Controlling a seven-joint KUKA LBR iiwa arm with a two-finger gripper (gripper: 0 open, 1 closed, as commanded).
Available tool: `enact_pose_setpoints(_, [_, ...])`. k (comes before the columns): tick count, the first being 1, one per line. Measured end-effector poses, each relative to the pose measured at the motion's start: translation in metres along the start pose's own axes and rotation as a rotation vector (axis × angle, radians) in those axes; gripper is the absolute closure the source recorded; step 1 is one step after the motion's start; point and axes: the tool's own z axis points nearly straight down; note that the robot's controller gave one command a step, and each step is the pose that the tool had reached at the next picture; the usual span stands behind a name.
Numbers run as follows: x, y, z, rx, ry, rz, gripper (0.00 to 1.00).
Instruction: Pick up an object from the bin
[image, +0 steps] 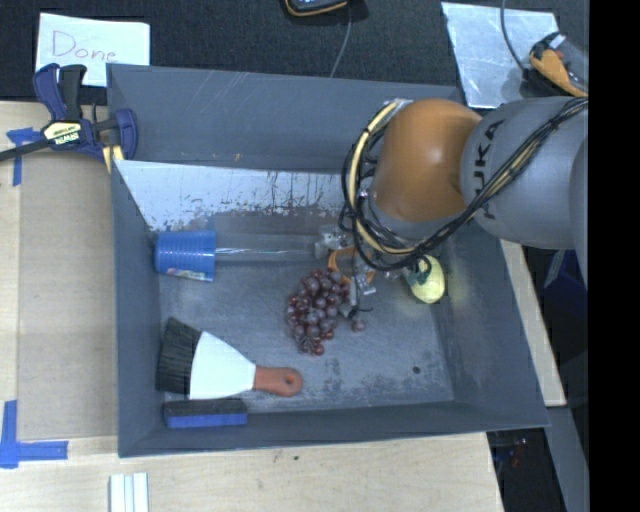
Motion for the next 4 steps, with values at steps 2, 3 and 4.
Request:
enact_pose_setpoints(2, [-0.007,0.033,0.009,-0.001,0.001,-0.315,0.00])
enact_pose_setpoints(3, [-0.018,0.023,0.038,0.008,-0.017,-0.611,0.00])
enact_pose_setpoints(4, [-0.016,0.023,0.038,0.004,-0.010,-0.555,1.00])
